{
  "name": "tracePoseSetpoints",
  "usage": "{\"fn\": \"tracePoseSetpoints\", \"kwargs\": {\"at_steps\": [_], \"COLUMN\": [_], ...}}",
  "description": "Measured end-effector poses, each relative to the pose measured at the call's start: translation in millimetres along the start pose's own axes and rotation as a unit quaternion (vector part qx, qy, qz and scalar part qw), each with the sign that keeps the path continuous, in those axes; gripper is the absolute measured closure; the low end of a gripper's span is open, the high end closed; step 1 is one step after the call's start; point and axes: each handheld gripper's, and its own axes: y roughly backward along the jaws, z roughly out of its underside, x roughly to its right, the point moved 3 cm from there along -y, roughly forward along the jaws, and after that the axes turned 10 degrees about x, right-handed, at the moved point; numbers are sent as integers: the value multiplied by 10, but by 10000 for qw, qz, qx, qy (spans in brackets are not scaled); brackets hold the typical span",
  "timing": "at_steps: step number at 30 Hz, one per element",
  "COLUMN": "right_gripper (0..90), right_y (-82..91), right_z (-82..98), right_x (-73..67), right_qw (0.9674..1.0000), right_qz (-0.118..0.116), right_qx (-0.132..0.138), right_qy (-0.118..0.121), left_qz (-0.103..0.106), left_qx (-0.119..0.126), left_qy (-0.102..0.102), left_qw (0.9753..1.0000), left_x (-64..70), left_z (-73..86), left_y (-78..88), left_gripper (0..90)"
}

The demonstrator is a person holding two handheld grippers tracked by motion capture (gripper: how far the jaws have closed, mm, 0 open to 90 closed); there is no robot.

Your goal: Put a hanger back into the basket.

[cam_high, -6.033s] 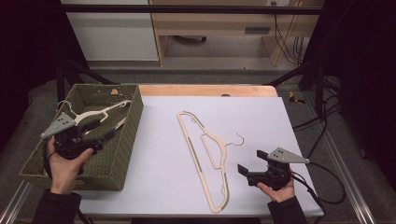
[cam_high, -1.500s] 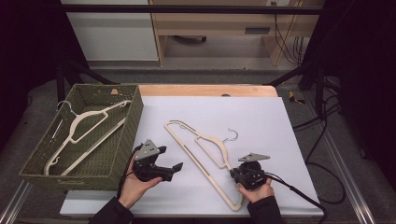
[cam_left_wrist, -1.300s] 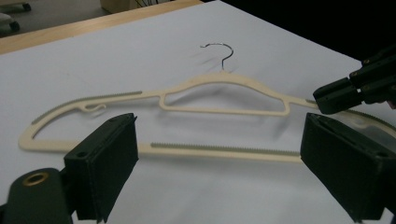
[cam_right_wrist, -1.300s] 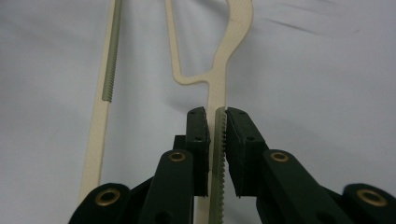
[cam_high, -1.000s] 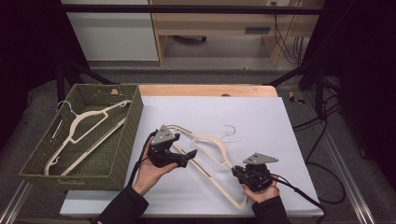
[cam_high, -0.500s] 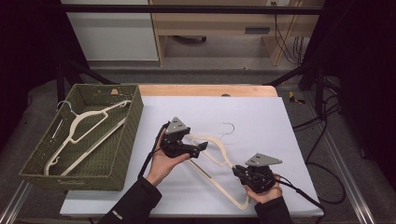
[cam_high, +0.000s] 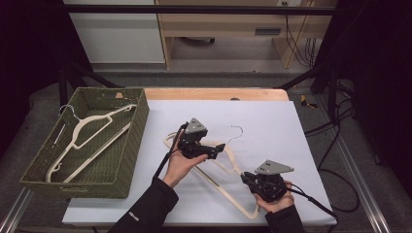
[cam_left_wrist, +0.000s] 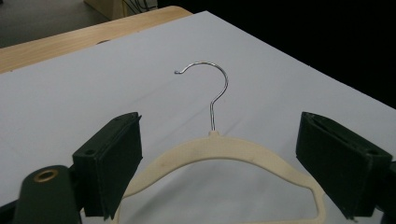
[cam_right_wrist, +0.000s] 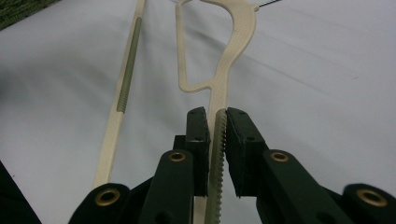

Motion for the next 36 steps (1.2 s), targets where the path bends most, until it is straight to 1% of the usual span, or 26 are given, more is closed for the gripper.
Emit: {"fn": "tracePoseSetpoints", "kwargs": {"at_steps": [2, 3, 7, 8, 10, 13, 17, 18, 21, 23, 24, 25, 26, 27, 28, 29, 31, 32, 34, 35, 36], "right_gripper": [799, 799, 799, 798, 798, 798, 798, 798, 798, 798, 798, 798, 798, 799, 798, 798, 798, 798, 798, 802, 900], "right_y": [2, 2, -4, -1, -8, -6, -3, -5, -9, -6, -6, -3, -4, -4, -6, -7, -10, -14, -31, -34, -33], "right_z": [-3, 1, 5, 2, 4, 6, 6, 5, 6, 4, 3, 1, 2, 2, 3, 6, 12, 16, 22, 28, 30], "right_x": [-9, -3, -8, -13, -12, -24, -22, -26, -27, -30, -32, -37, -37, -37, -37, -38, -42, -45, -55, -47, -42], "right_qw": [10000, 10000, 10000, 10000, 10000, 10000, 10000, 10000, 10000, 10000, 9999, 9999, 9999, 9999, 9999, 9999, 9998, 9998, 9997, 9996, 9997], "right_qz": [-46, -32, -55, -80, -38, -43, -82, -75, -76, -88, -92, -123, -123, -124, -113, -139, -175, -179, -203, -226, -187], "right_qx": [29, 4, -12, -3, 4, -18, -8, -7, -15, -15, -13, -17, -16, -12, -23, -32, -58, -70, -81, -108, -58], "right_qy": [-47, 3, 23, 21, 51, 12, 46, 19, 45, 43, 43, 33, 43, 54, 60, 68, 82, 79, 72, 114, 171], "left_qz": [29, 28, 41, 54, 81, 50, 97, 117, 218, 249, 256, 256, 235, 202, 127, 121, 177, 153, 117, 138, 129], "left_qx": [-83, -117, -299, -310, -383, -459, -575, -598, -672, -743, -747, -795, -804, -878, -933, -944, -982, -1001, -985, -1020, -973], "left_qy": [-33, -61, -124, -113, -109, -144, -83, -89, 6, -3, 26, 8, 36, -19, -52, -28, 78, 105, 10, -43, -66], "left_qw": [10000, 9999, 9995, 9994, 9992, 9988, 9983, 9981, 9975, 9969, 9969, 9965, 9965, 9959, 9955, 9955, 9950, 9948, 9951, 9947, 9952], "left_x": [8, 10, 9, 16, 26, 25, 0, -9, -10, 0, 9, 11, 18, 15, 12, 2, -20, -18, 0, 6, 20], "left_z": [0, 3, 29, 37, 50, 73, 117, 128, 149, 154, 153, 152, 151, 151, 152, 152, 153, 153, 146, 137, 140], "left_y": [-69, -107, -266, -306, -380, -476, -555, -570, -605, -626, -639, -646, -658, -659, -662, -662, -656, -652, -627, -605, -595], "left_gripper": [152, 157, 205, 226, 256, 322, 468, 499, 598, 651, 674, 699, 728, 745, 774, 813, 824, 826, 829, 829, 832]}}
